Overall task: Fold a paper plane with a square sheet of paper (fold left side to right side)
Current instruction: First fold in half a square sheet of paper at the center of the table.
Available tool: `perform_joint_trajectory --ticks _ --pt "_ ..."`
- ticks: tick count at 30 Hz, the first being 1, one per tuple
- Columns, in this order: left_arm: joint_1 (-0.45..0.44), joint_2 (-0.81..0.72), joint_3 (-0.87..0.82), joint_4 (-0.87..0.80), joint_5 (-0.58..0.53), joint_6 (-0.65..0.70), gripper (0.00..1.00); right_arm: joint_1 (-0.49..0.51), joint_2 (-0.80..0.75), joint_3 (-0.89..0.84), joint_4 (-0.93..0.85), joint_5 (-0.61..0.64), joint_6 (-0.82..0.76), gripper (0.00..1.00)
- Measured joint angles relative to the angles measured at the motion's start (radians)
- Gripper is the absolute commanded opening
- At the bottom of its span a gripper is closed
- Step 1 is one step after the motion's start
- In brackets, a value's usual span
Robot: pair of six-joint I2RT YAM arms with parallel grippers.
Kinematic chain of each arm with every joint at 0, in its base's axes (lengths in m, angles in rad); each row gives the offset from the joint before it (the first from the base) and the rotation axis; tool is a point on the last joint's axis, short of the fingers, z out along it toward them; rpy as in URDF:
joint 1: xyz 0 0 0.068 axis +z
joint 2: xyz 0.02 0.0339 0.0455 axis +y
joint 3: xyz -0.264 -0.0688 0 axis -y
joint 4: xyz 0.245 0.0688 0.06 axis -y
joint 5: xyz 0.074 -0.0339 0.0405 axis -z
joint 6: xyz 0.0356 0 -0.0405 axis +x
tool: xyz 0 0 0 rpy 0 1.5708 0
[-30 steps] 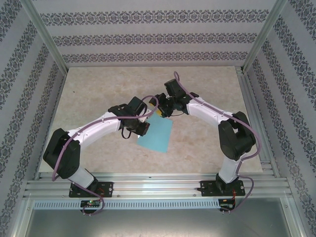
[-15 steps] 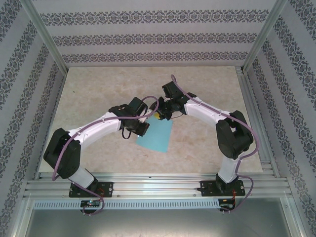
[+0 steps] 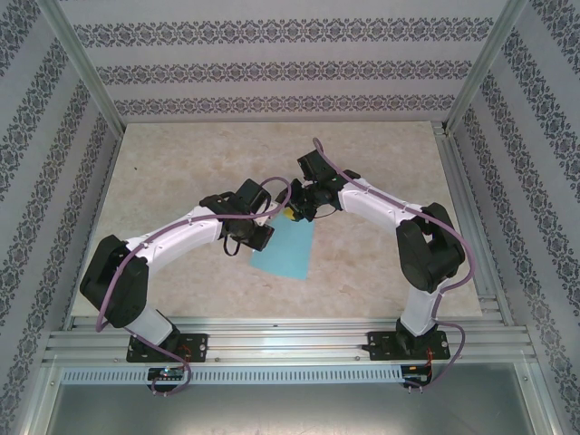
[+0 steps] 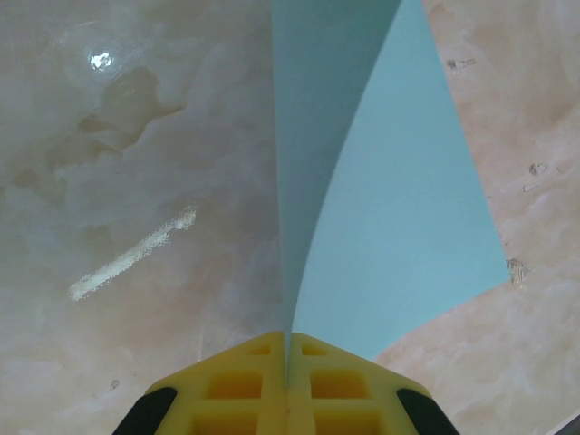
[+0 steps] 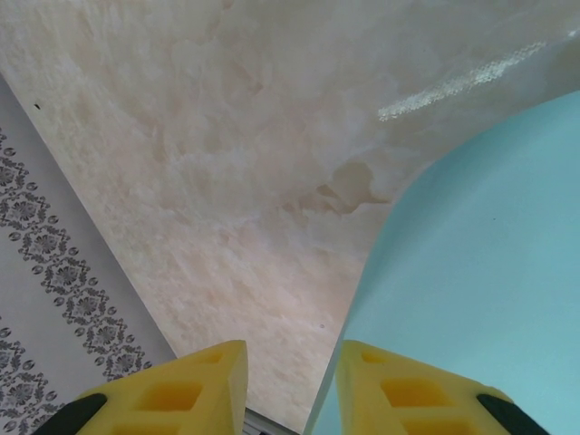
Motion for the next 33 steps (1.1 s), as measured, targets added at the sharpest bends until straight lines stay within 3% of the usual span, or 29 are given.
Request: perform_joint_trajectory --ticks 16,26,29,33 --pt "-0.001 0.000 -0.006 0.000 0.000 0.000 0.00 0.000 -0.035 0.002 -0.021 0.001 -0.007 0.31" --pt "-0.001 0.000 -0.007 0.000 0.000 0.000 0.01 0.000 -0.045 0.002 -0.021 0.001 -0.019 0.16" --pt "-0.001 0.000 -0.007 0.000 0.000 0.000 0.05 0.000 -0.045 0.002 -0.020 0.001 -0.023 0.06" --pt "-0.001 -0.002 -0.008 0.000 0.016 -0.003 0.24 0.000 -0.045 0.002 -0.022 0.002 -0.038 0.00"
